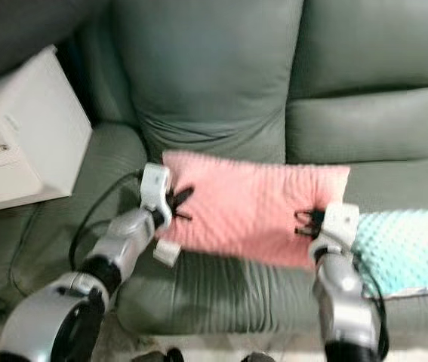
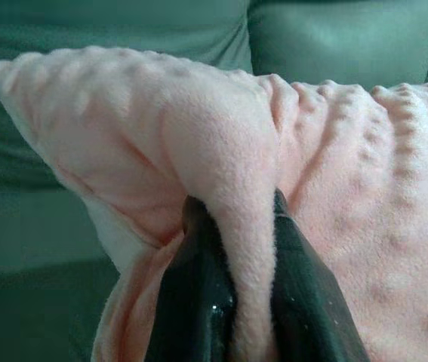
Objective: Move the pillow to the sofa
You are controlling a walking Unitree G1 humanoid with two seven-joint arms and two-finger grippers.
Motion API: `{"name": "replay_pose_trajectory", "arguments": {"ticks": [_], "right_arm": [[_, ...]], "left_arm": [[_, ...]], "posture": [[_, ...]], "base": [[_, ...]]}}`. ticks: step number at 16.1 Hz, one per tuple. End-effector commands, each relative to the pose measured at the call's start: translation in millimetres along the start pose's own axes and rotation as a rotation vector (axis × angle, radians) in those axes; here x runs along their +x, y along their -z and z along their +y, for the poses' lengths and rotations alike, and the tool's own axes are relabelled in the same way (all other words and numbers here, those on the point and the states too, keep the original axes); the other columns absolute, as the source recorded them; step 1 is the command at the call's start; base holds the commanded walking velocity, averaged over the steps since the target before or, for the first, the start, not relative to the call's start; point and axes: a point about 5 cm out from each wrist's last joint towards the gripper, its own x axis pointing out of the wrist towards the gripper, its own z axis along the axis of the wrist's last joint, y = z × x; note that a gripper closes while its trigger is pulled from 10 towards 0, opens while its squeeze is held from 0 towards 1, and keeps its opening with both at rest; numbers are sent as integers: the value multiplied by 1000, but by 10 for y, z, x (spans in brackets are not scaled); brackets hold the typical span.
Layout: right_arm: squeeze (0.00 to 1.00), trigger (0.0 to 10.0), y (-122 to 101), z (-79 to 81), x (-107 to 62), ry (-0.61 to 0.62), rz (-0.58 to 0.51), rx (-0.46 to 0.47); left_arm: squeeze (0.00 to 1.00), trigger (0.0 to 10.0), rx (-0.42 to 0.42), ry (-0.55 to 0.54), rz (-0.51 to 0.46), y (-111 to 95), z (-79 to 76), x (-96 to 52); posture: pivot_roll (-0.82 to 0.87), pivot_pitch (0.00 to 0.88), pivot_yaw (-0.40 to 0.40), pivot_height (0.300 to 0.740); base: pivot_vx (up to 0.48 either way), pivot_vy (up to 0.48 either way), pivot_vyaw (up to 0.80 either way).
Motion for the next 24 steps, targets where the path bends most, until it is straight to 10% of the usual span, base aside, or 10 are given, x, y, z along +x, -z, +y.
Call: {"name": "replay_pose_trajectory", "arguments": {"ticks": [1,13,18,20,21,22,24], "right_arm": [[0,10000,65,-70,48,23,28,3],[0,10000,153,291,350,-58,90,50],[0,10000,-58,359,420,-93,-43,75],[0,10000,-125,395,436,-115,-76,98],[812,10000,-174,398,446,-111,-99,84],[1000,10000,-235,388,463,-115,-120,102],[1000,10000,-242,366,468,-117,-126,113]], "left_arm": [[0,10000,-5,-59,55,152,80,-59],[0,10000,150,-174,235,554,241,-256],[0,10000,113,-291,65,69,398,-136],[569,10000,119,-277,49,-4,387,-107],[1000,10000,100,-276,39,-40,381,-92],[1000,10000,101,-280,23,-91,364,-69],[1000,10000,95,-288,11,-128,340,-46]], "posture": [[-131,279,120,740],[-114,360,125,740],[-99,380,123,740],[-103,387,125,740],[-105,389,126,740],[-106,394,129,740],[-105,398,129,740]], "base": [[0,0,0],[0,0,0],[0,0,0],[0,0,0],[0,0,0],[0,0,0],[0,0,0]]}}
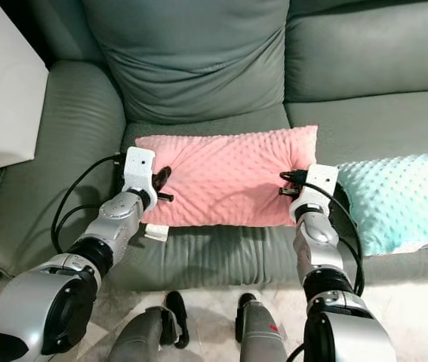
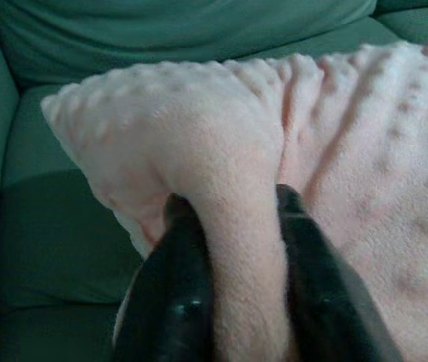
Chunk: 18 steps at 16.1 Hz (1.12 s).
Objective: Move the pillow to the sofa
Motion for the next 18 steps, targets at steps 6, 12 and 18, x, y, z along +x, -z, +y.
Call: {"name": "replay_pose_trajectory", "arguments": {"ticks": [6,12,18], "right_arm": [[1000,10000,99,-33,-38,5,18,15],[1000,10000,117,50,-39,-35,24,19],[1000,10000,439,173,-250,-102,139,-21]], "left_arm": [[1000,10000,-9,-41,16,94,63,-35],[1000,10000,19,-76,21,158,161,-74],[1000,10000,-40,-112,52,461,528,-289]], "posture": [[-93,392,130,740],[-89,390,127,740],[-62,362,115,740]], "base": [[0,0,0],[0,0,0],[0,0,0]]}}
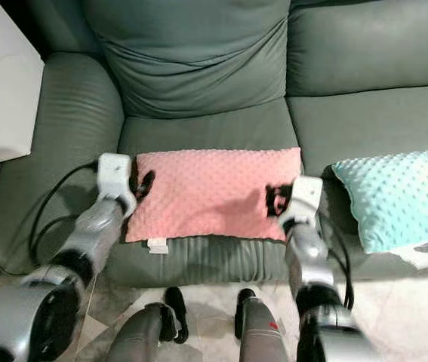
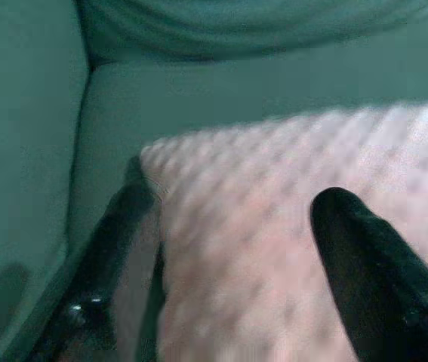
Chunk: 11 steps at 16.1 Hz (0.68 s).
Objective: Move the pillow to the sofa
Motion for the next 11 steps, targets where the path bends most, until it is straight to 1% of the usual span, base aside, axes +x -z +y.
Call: {"name": "replay_pose_trajectory", "arguments": {"ticks": [1,2,4,5,6,7,8,9,10,11], "right_arm": [[1000,10000,182,2,-82,10,78,5],[1000,10000,231,11,-153,9,108,16],[1000,10000,275,32,-237,-2,151,31],[1000,10000,289,62,-308,-22,188,31],[1000,10000,296,73,-327,-29,199,25],[1000,10000,332,123,-400,-60,228,37],[1000,10000,377,148,-434,-80,257,43],[1000,10000,448,176,-475,-105,306,54],[1000,10000,601,225,-558,-150,398,65],[1000,10000,720,256,-640,-183,472,72]], "left_arm": [[1000,10000,-3,-20,93,283,142,-132],[1000,10000,-4,-13,127,439,247,-240],[1000,10000,23,6,162,567,300,-333],[1000,10000,39,63,165,650,272,-408],[1000,10000,42,80,166,673,260,-429],[1000,10000,65,157,176,748,188,-499],[1000,10000,66,189,195,792,155,-528],[1000,10000,63,219,226,846,126,-557],[1000,10000,86,275,278,939,68,-606],[1000,10000,107,335,283,974,11,-654]], "posture": [[-60,354,115,740],[-63,343,114,740],[-60,335,113,740],[-57,329,110,740],[-57,329,110,740],[-56,326,106,740],[-55,325,105,740],[-54,328,104,740],[-54,331,104,740],[-55,333,106,740]], "base": [[0,0,0],[0,0,0],[0,0,0],[0,0,0],[0,0,0],[0,0,0],[0,0,0],[0,0,0],[0,0,0],[0,0,0]]}}
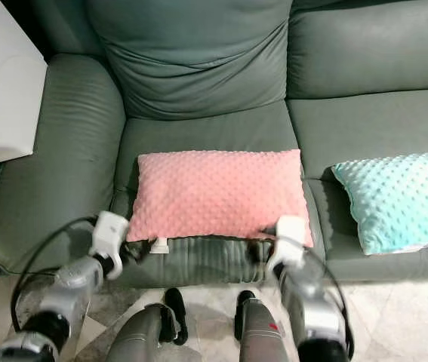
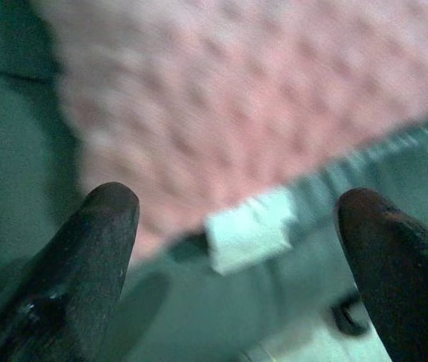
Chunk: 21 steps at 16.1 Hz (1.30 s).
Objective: Move the pillow to the sofa
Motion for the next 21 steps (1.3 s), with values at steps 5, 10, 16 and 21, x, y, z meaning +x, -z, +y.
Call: {"name": "replay_pose_trajectory", "arguments": {"ticks": [5,10,16,21], "right_arm": [[725,10000,481,48,-69,-127,145,-39],[0,10000,372,-100,-5,-143,62,-74],[0,10000,408,-246,107,-104,75,-132],[0,10000,401,-305,116,-104,58,-153]], "left_arm": [[482,10000,60,110,199,442,-223,-107],[0,10000,91,82,141,127,-311,142],[0,10000,53,-46,237,185,-230,179],[0,10000,75,-71,276,204,-216,183]], "posture": [[-42,348,108,740],[-38,359,104,740],[-13,378,123,740],[11,399,126,740]], "base": [[0,0,0],[0,0,0],[0,0,0],[0,0,0]]}}
